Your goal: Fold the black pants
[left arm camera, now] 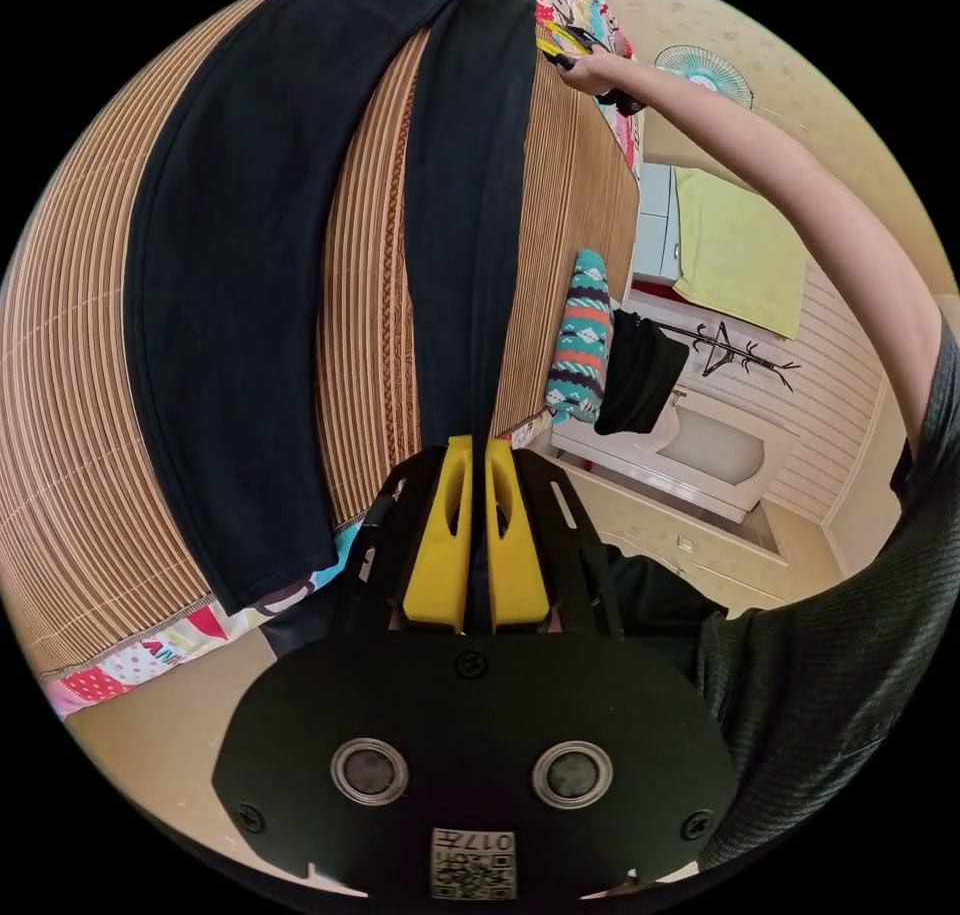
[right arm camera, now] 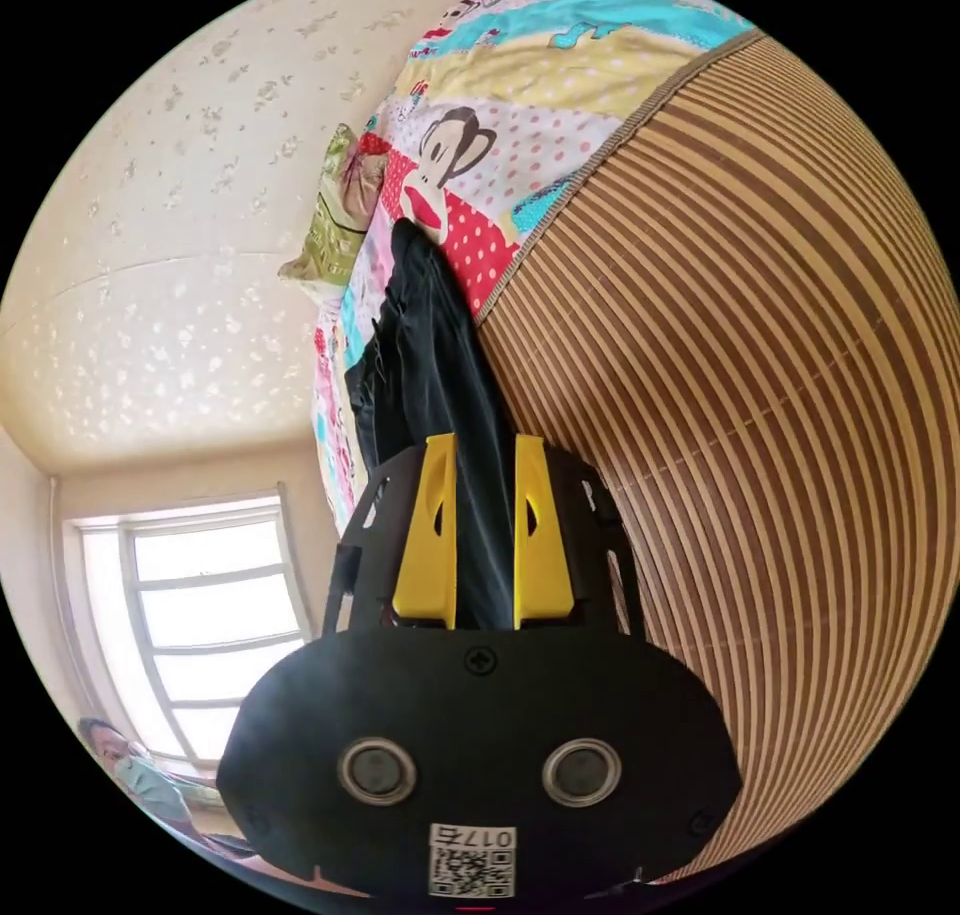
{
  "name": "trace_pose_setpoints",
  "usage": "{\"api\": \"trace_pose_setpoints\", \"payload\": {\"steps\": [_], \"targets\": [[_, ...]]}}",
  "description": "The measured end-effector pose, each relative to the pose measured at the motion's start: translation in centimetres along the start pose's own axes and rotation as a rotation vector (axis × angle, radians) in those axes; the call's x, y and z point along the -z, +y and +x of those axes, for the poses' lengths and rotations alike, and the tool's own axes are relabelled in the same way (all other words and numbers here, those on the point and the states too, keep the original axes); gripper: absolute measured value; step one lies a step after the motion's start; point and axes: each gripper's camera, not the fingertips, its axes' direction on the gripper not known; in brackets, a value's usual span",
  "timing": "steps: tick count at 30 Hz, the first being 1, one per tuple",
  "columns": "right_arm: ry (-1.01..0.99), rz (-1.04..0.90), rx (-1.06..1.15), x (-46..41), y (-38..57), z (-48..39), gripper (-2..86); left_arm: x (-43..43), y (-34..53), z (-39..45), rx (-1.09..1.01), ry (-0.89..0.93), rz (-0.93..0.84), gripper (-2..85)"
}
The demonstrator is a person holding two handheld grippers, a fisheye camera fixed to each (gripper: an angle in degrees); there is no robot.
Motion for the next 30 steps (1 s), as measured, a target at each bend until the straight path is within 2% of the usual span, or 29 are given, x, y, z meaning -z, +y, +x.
{"api": "trace_pose_setpoints", "payload": {"steps": [5, 7, 10, 14, 16, 19, 28, 30], "targets": [[-0.177, 0.000, -0.063, -2.0, -0.8, 1.4, 3.6, 0.9, -0.4, -1.4, 0.002, 0.006, -0.003, -0.9], [-0.380, -0.003, 0.049, -2.7, -0.4, 1.0, 2.5, 1.3, -0.4, -2.4, 0.035, -0.004, 0.008, -0.9], [-0.533, -0.049, 0.177, -4.5, 0.5, -1.0, 1.9, 2.9, -0.3, -3.6, 0.064, -0.005, 0.014, -0.9], [-0.525, -0.198, 0.306, -8.9, 1.6, -5.6, 1.7, 5.5, 0.2, -4.8, 0.100, -0.007, -0.003, -1.0], [-0.478, -0.299, 0.329, -12.8, 2.5, -8.2, 1.7, 6.7, 0.4, -5.5, 0.131, 0.000, -0.007, -1.0], [-0.352, -0.349, 0.313, -16.9, 3.6, -9.6, 1.7, 8.9, 0.8, -6.4, 0.172, -0.042, 0.021, -1.0], [-0.340, -0.413, 0.117, -24.1, 6.3, -4.9, 2.4, 11.0, 2.3, -8.6, 0.269, -0.069, 0.040, -0.9], [-0.435, -0.398, 0.102, -24.1, 6.7, -3.7, 2.4, 11.1, 2.4, -9.0, 0.283, -0.079, 0.036, -0.8]]}}
